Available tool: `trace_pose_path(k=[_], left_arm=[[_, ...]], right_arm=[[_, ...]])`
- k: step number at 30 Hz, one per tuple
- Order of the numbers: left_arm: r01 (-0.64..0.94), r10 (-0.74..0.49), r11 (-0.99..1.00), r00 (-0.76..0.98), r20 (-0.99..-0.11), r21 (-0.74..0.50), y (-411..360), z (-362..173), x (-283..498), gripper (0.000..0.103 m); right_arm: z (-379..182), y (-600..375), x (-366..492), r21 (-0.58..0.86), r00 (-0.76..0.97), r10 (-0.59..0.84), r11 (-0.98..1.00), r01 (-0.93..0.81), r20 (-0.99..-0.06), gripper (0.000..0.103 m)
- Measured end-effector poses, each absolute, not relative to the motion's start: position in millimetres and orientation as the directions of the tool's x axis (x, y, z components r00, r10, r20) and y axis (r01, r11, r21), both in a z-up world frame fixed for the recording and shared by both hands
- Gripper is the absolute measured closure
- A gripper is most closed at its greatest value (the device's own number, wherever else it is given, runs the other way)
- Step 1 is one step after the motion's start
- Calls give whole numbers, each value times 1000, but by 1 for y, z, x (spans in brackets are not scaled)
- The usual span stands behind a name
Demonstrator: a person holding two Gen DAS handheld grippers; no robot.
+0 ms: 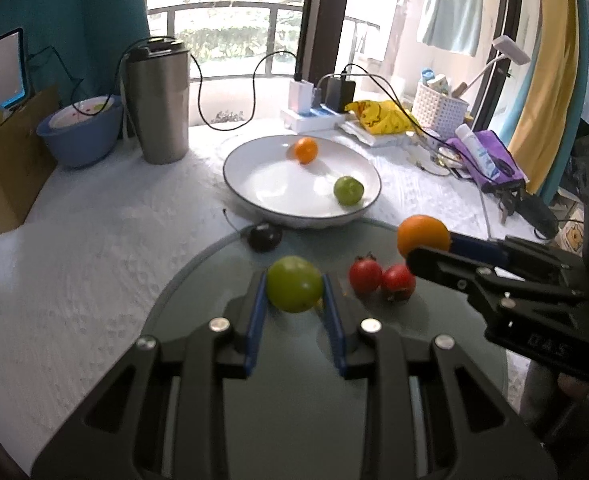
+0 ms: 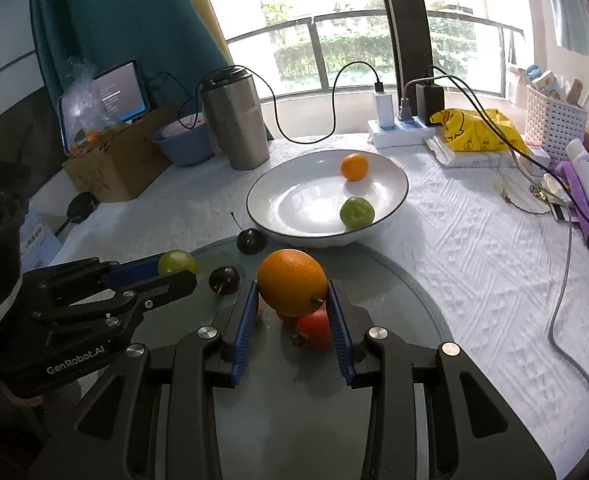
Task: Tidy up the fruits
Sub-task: 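Carry the lime in the left gripper and orange in the right gripper to the bowl, then release the orange from the right gripper while the left gripper releases the lime into the bowl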
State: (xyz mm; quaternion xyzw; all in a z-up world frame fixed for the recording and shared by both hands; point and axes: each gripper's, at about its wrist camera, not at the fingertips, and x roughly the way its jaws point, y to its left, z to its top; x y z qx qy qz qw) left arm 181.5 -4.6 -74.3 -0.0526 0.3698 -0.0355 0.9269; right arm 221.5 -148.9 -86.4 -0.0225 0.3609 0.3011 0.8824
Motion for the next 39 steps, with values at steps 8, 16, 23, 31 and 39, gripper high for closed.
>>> trace_pose_path(k=[8,16,23,31,39], left_arm=[[28,-106,992,726,-680,-124,-4,-72,193,74],[33,-113,991,728,-676,-130,0,-71,217,74],[34,-114,991,730,-674,-131,3,-73,233,74],[25,-115,990,728,-676,-141,9,-77,253,74],[22,-117,989,720,-684,-145,12,-83,270,74]], right_arm=[[-85,-149,238,182,559,516,819,-544,-649,66],[-85,-142,255,182,548,523,811,-557,-653,66],[-88,-134,271,185,534,527,804,-565,-661,66],[-98,-123,290,187,510,529,795,-577,-678,66],[-106,-113,304,188,495,531,788,-586,-688,66]])
